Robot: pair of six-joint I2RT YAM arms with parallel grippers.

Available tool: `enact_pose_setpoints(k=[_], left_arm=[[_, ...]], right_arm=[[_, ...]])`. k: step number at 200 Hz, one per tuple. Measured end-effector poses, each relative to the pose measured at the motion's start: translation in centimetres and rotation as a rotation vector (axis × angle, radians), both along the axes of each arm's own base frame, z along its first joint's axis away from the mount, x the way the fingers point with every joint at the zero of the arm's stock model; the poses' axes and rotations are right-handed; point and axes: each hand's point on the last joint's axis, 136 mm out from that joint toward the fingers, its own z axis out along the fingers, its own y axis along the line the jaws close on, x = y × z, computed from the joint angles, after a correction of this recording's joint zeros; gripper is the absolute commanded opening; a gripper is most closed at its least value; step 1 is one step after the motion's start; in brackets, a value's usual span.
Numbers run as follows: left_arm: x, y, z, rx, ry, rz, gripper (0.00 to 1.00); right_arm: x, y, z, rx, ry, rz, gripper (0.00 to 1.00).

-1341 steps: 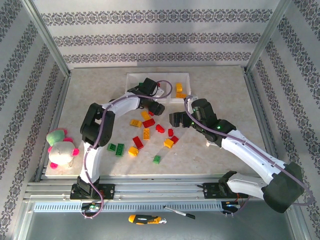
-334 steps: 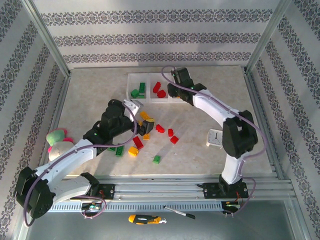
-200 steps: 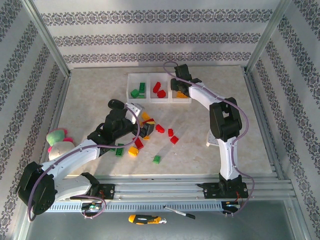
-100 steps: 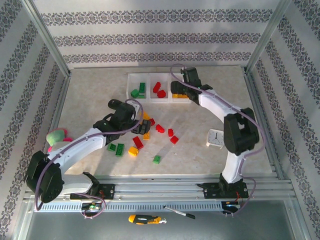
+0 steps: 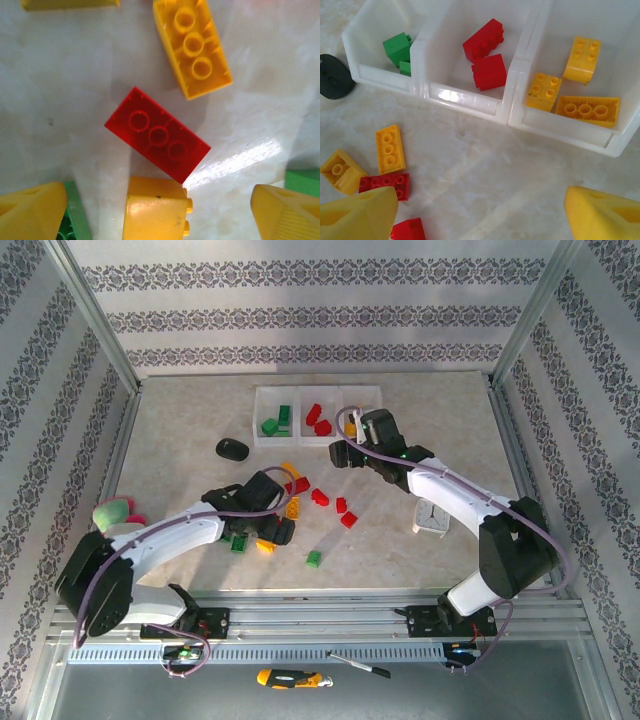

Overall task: Sort the legos into containers by color
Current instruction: Pick up the lego from the middle-left of the table.

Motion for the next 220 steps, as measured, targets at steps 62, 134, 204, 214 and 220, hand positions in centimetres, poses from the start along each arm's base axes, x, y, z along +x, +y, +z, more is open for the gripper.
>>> enact_pose_setpoints(k=[62, 134, 204, 214, 220], left_arm=[[-1.6, -0.1, -3.9, 0.04, 0.116, 0.022, 0.66], [-2.3, 0.5, -4.6, 0.054, 0.132, 0.051, 0.37], [1.7, -2.8, 1.2, -0.067, -0.023, 0.032, 0.32], [3.0, -3.7, 2.5, -0.098, -0.074, 0.022, 0.31], [3.8, -4.3, 3.2, -0.111, -0.104, 0.017, 0.31]], right_arm=[[-0.4, 0.3, -0.4, -0.003, 0.013, 0.005, 0.87], [-0.6, 0.1, -0.5, -0.009, 0.021, 0.003, 0.87], [-2.0, -1.1, 2.7, 0.056, -0.032, -0.028, 0.87], [-2.2, -1.9, 3.2, 0.069, -0.04, -0.045, 0.87], [-2.3, -2.3, 3.4, 0.076, -0.044, -0.057, 0.87]])
